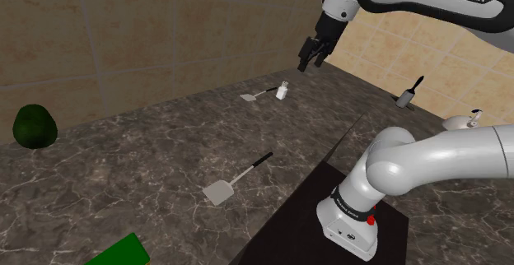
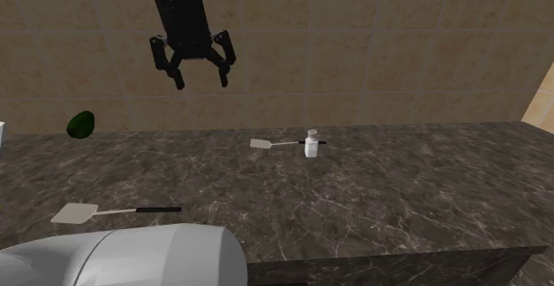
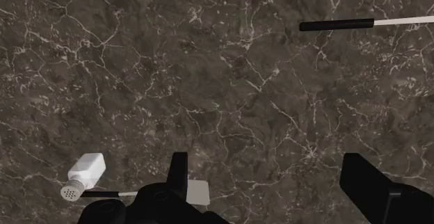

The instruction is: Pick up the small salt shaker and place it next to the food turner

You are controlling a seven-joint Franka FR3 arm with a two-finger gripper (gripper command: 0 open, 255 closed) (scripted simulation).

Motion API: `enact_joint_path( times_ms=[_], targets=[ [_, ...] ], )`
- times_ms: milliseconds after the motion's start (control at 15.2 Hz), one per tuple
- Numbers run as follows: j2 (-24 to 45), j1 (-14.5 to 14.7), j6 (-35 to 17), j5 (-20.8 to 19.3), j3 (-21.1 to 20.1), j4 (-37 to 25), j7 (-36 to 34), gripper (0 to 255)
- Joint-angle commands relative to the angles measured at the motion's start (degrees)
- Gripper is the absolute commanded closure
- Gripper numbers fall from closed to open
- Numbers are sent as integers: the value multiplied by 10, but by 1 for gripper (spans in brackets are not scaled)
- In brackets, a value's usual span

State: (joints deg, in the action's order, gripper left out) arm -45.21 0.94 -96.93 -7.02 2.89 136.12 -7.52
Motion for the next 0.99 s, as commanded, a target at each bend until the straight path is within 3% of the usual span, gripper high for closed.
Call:
enact_joint_path(
  times_ms=[0,462,924],
  targets=[
    [0,0,0,0,0,0,0,0],
    [73,-19,-104,-41,72,24,71,0],
    [183,-31,-207,-60,145,10,143,0]
  ],
)
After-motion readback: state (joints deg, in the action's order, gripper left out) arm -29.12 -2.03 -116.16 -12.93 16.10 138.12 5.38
